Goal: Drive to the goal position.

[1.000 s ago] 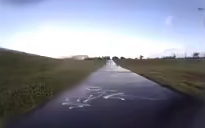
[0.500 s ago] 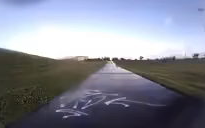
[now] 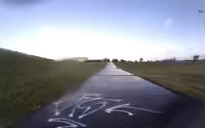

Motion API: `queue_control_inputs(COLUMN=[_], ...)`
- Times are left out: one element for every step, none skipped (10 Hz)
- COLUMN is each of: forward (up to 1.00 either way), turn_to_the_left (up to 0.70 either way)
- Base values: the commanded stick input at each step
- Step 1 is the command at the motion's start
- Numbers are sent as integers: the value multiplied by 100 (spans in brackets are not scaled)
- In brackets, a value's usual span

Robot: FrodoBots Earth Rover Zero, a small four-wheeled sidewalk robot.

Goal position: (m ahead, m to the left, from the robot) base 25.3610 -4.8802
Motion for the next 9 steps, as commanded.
queue_control_inputs(forward=[45,45,45,45,45,45,45,45,45], turn_to_the_left=[0,0,0,0,0,0,0,0,0])
